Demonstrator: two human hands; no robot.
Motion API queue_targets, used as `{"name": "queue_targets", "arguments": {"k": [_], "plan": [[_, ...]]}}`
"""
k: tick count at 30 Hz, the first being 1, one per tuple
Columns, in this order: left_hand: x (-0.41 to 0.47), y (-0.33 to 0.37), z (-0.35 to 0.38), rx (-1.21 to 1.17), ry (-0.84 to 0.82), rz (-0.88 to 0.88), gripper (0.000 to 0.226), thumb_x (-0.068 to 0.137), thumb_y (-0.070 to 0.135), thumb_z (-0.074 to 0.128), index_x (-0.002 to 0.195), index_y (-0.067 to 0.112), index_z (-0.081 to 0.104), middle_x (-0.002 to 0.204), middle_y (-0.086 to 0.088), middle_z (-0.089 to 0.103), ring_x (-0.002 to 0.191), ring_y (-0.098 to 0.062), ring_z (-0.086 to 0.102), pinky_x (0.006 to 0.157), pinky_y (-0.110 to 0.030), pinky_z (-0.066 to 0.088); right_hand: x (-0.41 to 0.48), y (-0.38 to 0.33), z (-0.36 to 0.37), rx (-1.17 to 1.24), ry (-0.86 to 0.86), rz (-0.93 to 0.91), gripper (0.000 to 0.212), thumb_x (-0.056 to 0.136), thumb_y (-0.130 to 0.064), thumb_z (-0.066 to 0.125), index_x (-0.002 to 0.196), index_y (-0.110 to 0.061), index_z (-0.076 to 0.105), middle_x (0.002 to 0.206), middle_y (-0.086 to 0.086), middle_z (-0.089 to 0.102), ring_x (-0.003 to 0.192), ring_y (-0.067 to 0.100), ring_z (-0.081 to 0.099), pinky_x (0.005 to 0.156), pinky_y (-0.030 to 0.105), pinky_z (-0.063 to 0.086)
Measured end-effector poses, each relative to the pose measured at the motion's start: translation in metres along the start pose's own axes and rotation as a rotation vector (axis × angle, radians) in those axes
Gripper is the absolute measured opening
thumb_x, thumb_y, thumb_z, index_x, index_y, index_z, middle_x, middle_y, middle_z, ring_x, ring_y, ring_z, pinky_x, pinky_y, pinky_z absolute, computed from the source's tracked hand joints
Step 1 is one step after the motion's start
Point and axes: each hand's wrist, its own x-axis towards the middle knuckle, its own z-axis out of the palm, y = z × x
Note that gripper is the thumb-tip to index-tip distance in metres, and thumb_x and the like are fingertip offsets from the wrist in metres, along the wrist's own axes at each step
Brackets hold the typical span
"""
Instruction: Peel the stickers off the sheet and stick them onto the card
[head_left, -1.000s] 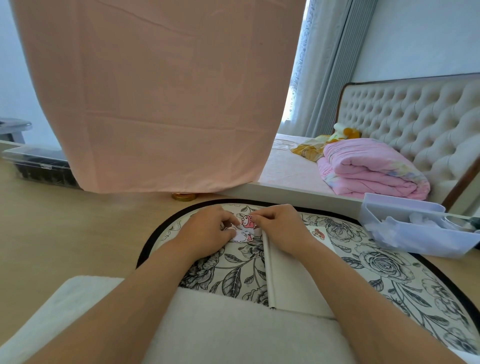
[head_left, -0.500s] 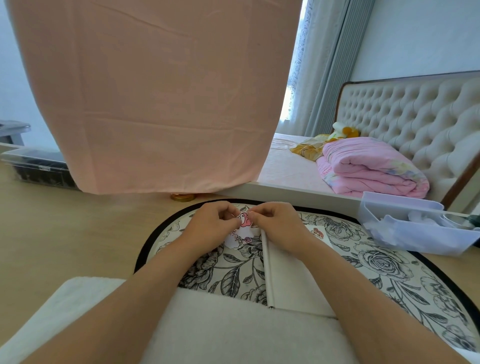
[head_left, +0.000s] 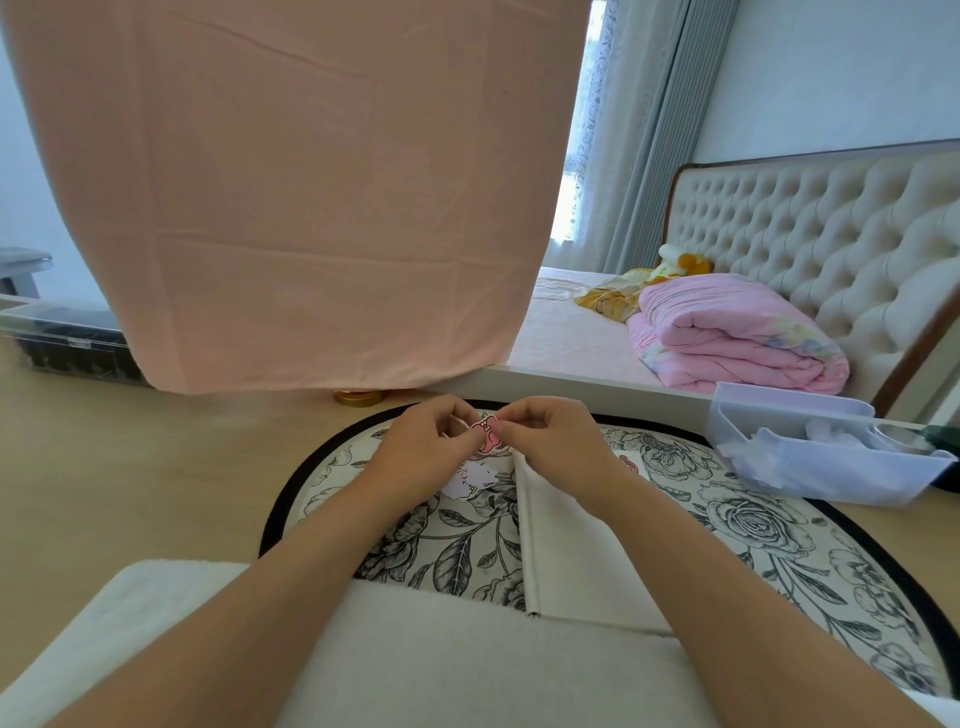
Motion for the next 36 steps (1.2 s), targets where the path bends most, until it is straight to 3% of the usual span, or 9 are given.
{"name": "queue_targets", "arguments": {"k": [2, 4, 9, 13, 16, 20, 23, 31, 36], "plan": [[-0.002, 0.004, 0.003, -0.022, -0.005, 0.004, 0.008, 0.084, 0.031, 0.074, 0.081, 0.025, 0.07, 0.08, -0.003, 0.072, 0.063, -0.007, 0.055, 0.064, -0.034, 0.049, -0.002, -0.001, -0.004, -0.045, 0.013, -0.021, 0.003, 0.088, -0.018, 0.076, 0.087, -0.02, 0.077, 0.073, -0.005, 0.073, 0.048, -0.004, 0.053, 0.052, 0.012, 0.04], [-0.005, 0.008, 0.008, -0.032, -0.038, 0.004, 0.009, 0.085, 0.032, 0.075, 0.081, 0.024, 0.072, 0.08, -0.003, 0.072, 0.059, -0.004, 0.052, 0.058, -0.026, 0.045, -0.007, -0.001, -0.011, -0.094, 0.025, -0.043, 0.004, 0.088, -0.018, 0.075, 0.088, -0.021, 0.077, 0.078, -0.001, 0.074, 0.047, -0.003, 0.052, 0.053, 0.015, 0.043], [-0.012, 0.02, 0.019, -0.013, -0.086, 0.063, 0.009, 0.085, 0.03, 0.073, 0.077, 0.025, 0.074, 0.065, 0.0, 0.065, 0.05, -0.004, 0.043, 0.053, -0.023, 0.039, -0.023, 0.0, -0.034, -0.211, 0.062, -0.104, 0.008, 0.085, -0.013, 0.074, 0.083, -0.018, 0.079, 0.075, -0.004, 0.075, 0.048, -0.004, 0.054, 0.053, 0.011, 0.042], [-0.021, 0.027, 0.032, -0.005, -0.107, 0.07, 0.009, 0.086, 0.032, 0.073, 0.077, 0.028, 0.073, 0.052, 0.019, 0.053, 0.051, -0.001, 0.041, 0.054, -0.017, 0.035, -0.037, 0.004, -0.048, -0.231, 0.064, -0.115, 0.008, 0.083, -0.013, 0.074, 0.079, -0.019, 0.078, 0.073, -0.007, 0.075, 0.049, -0.003, 0.054, 0.052, 0.009, 0.04], [-0.027, 0.032, 0.04, -0.003, -0.106, 0.087, 0.013, 0.088, 0.025, 0.07, 0.076, 0.027, 0.072, 0.051, 0.019, 0.055, 0.049, -0.001, 0.04, 0.05, -0.011, 0.031, -0.041, 0.01, -0.053, -0.243, 0.058, -0.123, 0.009, 0.083, -0.015, 0.074, 0.077, -0.021, 0.078, 0.074, -0.008, 0.074, 0.05, -0.002, 0.054, 0.053, 0.011, 0.04], [-0.031, 0.029, 0.046, -0.021, -0.076, 0.092, 0.012, 0.086, 0.028, 0.068, 0.076, 0.029, 0.073, 0.074, 0.002, 0.072, 0.056, -0.006, 0.047, 0.059, -0.026, 0.042, -0.041, 0.017, -0.053, -0.233, 0.051, -0.149, 0.012, 0.085, -0.015, 0.072, 0.077, -0.024, 0.075, 0.077, -0.006, 0.073, 0.051, 0.0, 0.052, 0.053, 0.014, 0.04], [-0.033, 0.028, 0.048, 0.006, -0.051, 0.086, 0.012, 0.086, 0.029, 0.068, 0.074, 0.03, 0.072, 0.073, 0.01, 0.073, 0.062, -0.011, 0.059, 0.066, -0.032, 0.051, -0.041, 0.023, -0.049, -0.283, 0.059, -0.191, 0.012, 0.084, -0.019, 0.07, 0.076, -0.028, 0.073, 0.076, -0.011, 0.072, 0.048, 0.002, 0.048, 0.053, 0.013, 0.037], [-0.035, 0.028, 0.048, 0.002, -0.025, 0.072, 0.012, 0.086, 0.025, 0.07, 0.075, 0.027, 0.073, 0.072, 0.013, 0.073, 0.068, -0.018, 0.066, 0.068, -0.036, 0.055, -0.042, 0.028, -0.044, -0.341, 0.136, -0.271, 0.008, 0.081, -0.026, 0.071, 0.075, -0.032, 0.073, 0.074, -0.018, 0.07, 0.051, 0.005, 0.049, 0.058, 0.019, 0.039], [-0.035, 0.029, 0.048, -0.011, -0.026, 0.049, 0.015, 0.086, 0.023, 0.069, 0.072, 0.027, 0.073, 0.07, 0.012, 0.074, 0.055, -0.001, 0.054, 0.06, -0.021, 0.046, -0.047, 0.026, -0.039, -0.696, 0.298, -0.511, 0.01, 0.081, -0.035, 0.064, 0.075, -0.031, 0.07, 0.073, -0.022, 0.066, 0.058, -0.004, 0.049, 0.056, 0.017, 0.038]]}}
